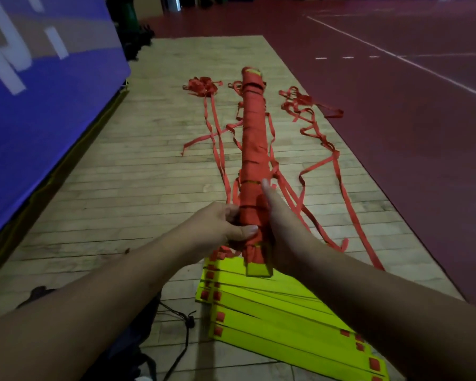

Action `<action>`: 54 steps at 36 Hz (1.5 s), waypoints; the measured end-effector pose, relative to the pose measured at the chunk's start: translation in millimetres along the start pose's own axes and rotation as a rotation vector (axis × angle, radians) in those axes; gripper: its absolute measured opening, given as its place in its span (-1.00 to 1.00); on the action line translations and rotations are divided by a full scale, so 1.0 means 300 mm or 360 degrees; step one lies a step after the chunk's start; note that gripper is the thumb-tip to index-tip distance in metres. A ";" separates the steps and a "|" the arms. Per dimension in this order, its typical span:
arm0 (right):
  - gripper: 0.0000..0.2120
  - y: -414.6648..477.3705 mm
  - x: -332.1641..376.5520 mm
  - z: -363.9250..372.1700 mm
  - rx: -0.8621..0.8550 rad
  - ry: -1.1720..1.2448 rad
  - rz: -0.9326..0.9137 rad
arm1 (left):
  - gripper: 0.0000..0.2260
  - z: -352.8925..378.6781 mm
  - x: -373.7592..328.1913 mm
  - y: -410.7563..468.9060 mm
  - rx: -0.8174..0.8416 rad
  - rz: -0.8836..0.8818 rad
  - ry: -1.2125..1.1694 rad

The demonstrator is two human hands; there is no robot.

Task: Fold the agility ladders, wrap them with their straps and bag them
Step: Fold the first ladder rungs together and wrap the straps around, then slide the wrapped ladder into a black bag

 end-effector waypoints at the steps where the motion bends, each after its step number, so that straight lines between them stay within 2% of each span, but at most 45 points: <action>1: -0.36 0.017 -0.012 -0.002 -0.0089 -0.0018 -0.0030 | -0.74 -0.004 0.008 -0.001 -0.0010 -0.0028 0.0043; 4: -0.39 0.042 -0.018 -0.009 -0.0438 -0.0358 -0.0253 | -0.91 -0.024 0.021 -0.019 -0.0019 -0.0092 0.0444; 6: -0.27 0.044 -0.018 -0.002 -0.0610 -0.0670 -0.0412 | -0.76 -0.046 0.022 -0.043 -0.0004 -0.0168 0.0891; 9: -0.11 0.103 -0.067 -0.018 -0.0655 -0.0918 -0.0460 | -0.63 -0.107 0.050 -0.099 0.0145 -0.0348 0.1159; 11: -0.18 0.121 -0.088 -0.033 -0.0616 -0.0808 -0.0375 | -0.55 -0.180 0.059 -0.143 0.0188 -0.0457 0.1115; 13: -0.44 0.132 -0.119 -0.025 -0.0550 -0.0691 -0.0249 | -0.57 -0.308 0.068 -0.201 0.0056 -0.0507 0.0985; 14: -0.50 0.134 -0.136 -0.018 -0.0503 -0.0710 -0.0196 | -0.59 -0.375 0.078 -0.230 -0.0026 -0.0529 0.0918; 20: -0.52 0.188 -0.277 0.092 -0.0330 -0.0857 -0.0039 | -0.66 -0.736 0.316 -0.371 -0.0458 -0.0780 0.0482; 24: -0.57 0.247 -0.417 0.208 -0.0179 -0.0936 0.0037 | -0.69 -0.835 0.605 -0.468 -0.0530 -0.1067 0.0453; 29: -0.59 0.343 -0.592 0.295 -0.0007 -0.1083 0.0108 | -0.75 -0.791 0.943 -0.527 -0.0478 -0.1220 0.0448; 33: -0.54 0.417 -0.724 0.323 0.0098 -0.1284 0.0153 | -0.76 -0.731 1.164 -0.503 -0.0443 -0.1160 0.0584; 36: -0.56 0.469 -0.804 0.318 0.0140 -0.1384 0.0199 | -0.51 -0.635 1.272 -0.448 -0.0251 -0.1142 0.0676; 38: -0.56 0.509 -0.862 0.295 0.0129 -0.1409 0.0270 | -0.43 -0.583 1.367 -0.409 -0.0123 -0.1176 0.0724; 41: -0.57 0.518 -0.912 0.256 0.0098 -0.1374 0.0357 | -0.56 -0.555 1.447 -0.407 -0.0030 -0.1201 0.1081; 43: -0.57 0.513 -0.926 0.232 0.0063 -0.1351 0.0392 | -0.69 -0.565 1.463 -0.418 -0.0094 -0.1182 0.1155; 47: -0.57 0.514 -0.918 0.189 0.0005 -0.1293 0.0412 | -0.78 -0.640 1.380 -0.413 -0.0386 -0.1012 0.1176; 51: -0.59 0.493 -0.853 0.191 -0.0030 -0.1160 0.0395 | -0.72 -0.739 1.151 -0.415 -0.0693 -0.0793 0.1005; 54: -0.56 0.450 -0.771 0.213 -0.0036 -0.1083 0.0349 | -0.66 -0.784 0.954 -0.430 -0.0795 -0.0585 0.0777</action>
Point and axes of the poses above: each hand's wrist, its own y-axis towards the middle knuckle, its own z-axis out of the palm, x = y × z, the point moved 7 cm from there along y, towards the middle knuckle, and after that the axes turned 10 degrees about y, right-handed, at the moved point
